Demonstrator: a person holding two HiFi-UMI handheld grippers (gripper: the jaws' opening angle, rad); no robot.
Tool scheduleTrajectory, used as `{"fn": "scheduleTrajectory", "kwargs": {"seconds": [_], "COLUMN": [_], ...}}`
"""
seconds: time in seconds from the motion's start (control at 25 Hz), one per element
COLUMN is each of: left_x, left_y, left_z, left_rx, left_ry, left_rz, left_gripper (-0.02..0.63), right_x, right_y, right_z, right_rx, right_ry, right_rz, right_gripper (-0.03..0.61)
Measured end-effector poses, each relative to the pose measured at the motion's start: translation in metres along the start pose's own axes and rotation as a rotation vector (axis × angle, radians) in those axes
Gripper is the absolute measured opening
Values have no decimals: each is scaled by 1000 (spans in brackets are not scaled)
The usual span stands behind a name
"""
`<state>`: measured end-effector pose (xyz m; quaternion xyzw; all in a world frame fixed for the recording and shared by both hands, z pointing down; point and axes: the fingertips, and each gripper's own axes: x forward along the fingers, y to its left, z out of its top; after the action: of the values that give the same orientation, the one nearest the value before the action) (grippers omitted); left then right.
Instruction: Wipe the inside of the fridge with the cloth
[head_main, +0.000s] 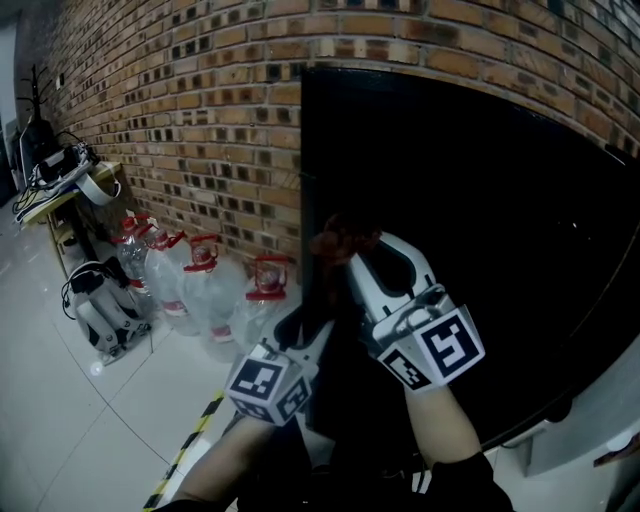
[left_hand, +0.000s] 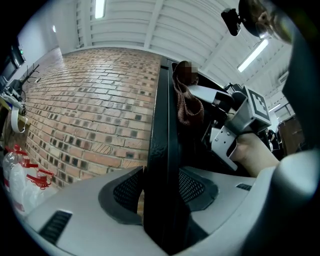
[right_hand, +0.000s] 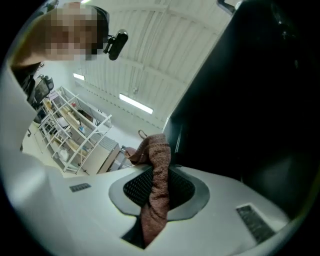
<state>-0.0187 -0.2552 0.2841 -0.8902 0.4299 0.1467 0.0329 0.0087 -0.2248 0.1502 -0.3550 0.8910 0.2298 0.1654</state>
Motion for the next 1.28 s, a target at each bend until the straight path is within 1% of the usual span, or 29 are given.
{"fn": "scheduleTrajectory", "kwargs": {"seconds": [0.12, 0.24, 0.36, 0.44, 0.56, 0.68, 0.8, 1.12, 1.28], "left_x": [0, -1, -1, -1, -1, -1, -1, -1, -1], "left_y": [0, 0, 0, -1, -1, -1, -1, 0, -1], "left_z": [-1, -1, -1, -1, -1, 0, 0, -1, -1], "left_rx": [3, 4, 0, 2, 0, -3, -4, -3, -4], "left_ry": [0, 2, -1, 2, 1, -1, -1, 3, 5], "left_rz": [-2, -5, -5, -10, -13, -15, -24, -28, -28], "left_gripper": [198, 198, 198, 198, 199, 200, 201, 201, 201], "right_x": [4, 4, 5, 4, 2, 6, 11, 20, 23], "right_y": [-13, -33, -44, -48, -59, -82, -103, -135, -153], "right_z": [-6, -18, -23, -22, -25, -36, -45, -60, -69], "right_rx": [15, -7, 13, 1, -9, 30, 37, -45, -54], "right_ry": [-23, 2, -14, -30, -36, -16, 8, 63, 84], "right_rz": [-44, -115, -123, -128, -172, -222, -257, -319, -346], "right_gripper": [75, 75, 75, 75, 75, 75, 75, 75, 75]}}
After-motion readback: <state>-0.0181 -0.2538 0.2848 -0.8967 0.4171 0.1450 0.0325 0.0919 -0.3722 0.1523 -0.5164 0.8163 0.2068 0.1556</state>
